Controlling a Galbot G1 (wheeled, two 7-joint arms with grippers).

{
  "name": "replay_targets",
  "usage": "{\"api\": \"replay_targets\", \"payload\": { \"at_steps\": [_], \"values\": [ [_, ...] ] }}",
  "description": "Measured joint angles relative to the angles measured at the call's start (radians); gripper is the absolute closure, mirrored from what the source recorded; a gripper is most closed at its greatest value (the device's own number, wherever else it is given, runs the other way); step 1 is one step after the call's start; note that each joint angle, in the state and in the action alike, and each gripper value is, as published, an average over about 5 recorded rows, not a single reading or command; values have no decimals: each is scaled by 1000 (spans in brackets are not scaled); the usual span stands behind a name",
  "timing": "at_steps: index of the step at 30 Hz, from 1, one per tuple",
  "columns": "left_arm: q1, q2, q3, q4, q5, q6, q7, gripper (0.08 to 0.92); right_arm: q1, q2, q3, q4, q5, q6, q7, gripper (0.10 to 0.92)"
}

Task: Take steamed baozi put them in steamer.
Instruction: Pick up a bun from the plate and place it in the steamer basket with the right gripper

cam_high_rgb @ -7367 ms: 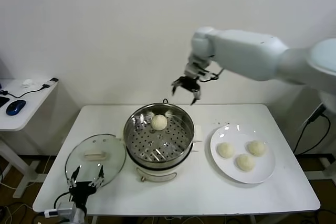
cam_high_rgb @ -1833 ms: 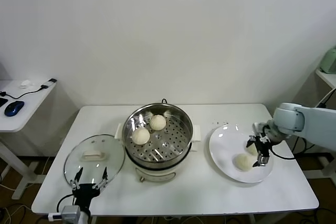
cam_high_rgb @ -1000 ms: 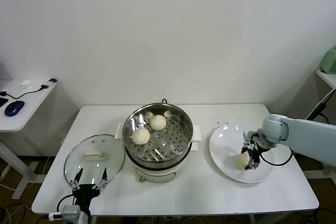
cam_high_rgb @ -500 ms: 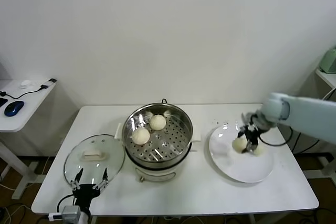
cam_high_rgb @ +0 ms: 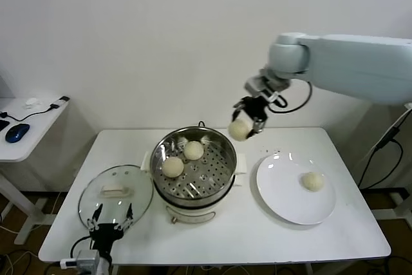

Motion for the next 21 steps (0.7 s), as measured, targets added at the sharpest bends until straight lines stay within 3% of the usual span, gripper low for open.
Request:
{"api": "replay_targets", "payload": {
  "at_steps": [9,21],
  "values": [
    [10,0,-2,1,0,-3,-1,177,-98,158,48,4,-211,188,7,354],
    [16,1,-5,-2,0,-4,-1,177,-269,262,80,-51,-405,263,45,355]
  ]
}}
